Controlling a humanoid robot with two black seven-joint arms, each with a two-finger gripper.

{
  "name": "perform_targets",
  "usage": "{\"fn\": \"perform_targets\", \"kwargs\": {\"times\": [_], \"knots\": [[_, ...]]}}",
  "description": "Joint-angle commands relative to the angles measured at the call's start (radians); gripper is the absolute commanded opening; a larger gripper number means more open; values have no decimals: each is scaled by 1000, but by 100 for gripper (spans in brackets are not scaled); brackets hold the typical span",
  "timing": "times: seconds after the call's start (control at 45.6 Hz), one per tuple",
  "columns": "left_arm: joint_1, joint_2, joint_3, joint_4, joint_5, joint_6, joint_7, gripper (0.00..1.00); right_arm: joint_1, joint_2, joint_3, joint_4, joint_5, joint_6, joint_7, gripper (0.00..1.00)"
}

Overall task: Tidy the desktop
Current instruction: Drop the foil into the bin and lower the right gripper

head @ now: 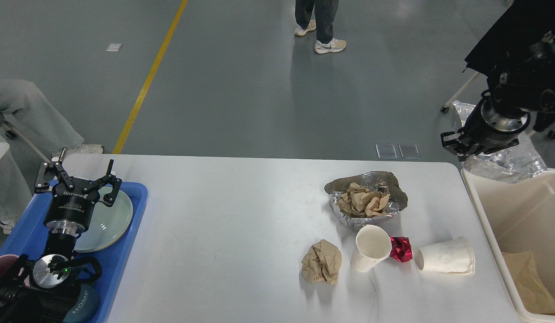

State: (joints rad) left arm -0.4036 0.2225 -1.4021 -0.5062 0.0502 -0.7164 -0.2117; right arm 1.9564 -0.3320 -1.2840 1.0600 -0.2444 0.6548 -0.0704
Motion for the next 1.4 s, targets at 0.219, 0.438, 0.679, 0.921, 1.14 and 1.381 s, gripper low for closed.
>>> {"fn": "perform_targets", "kwargs": {"times": [0.219, 0.438, 0.679, 0.921, 1.14, 1.381], "knots": [[2, 1, 0, 2, -1, 0, 0, 96, 380, -85, -156, 354, 73, 48, 9, 0], [2, 1, 0, 2, -1, 0, 0, 96, 279, -277, -201, 336, 47, -60, 3, 0], [2, 1, 0, 2, -1, 0, 0, 96, -58, -400, -95, 198, -67, -259, 3, 0], [2, 0, 0, 2, -1, 0, 0, 96, -503, -398, 139, -110, -112, -339, 9, 0], [2, 1, 0, 2, -1, 0, 0, 96, -859, -305, 316, -386, -112, -437, 14, 0], [2, 0, 0, 2, -1, 0, 0, 96, -1224, -98, 454, -782, -108, -561, 15, 0]]}}
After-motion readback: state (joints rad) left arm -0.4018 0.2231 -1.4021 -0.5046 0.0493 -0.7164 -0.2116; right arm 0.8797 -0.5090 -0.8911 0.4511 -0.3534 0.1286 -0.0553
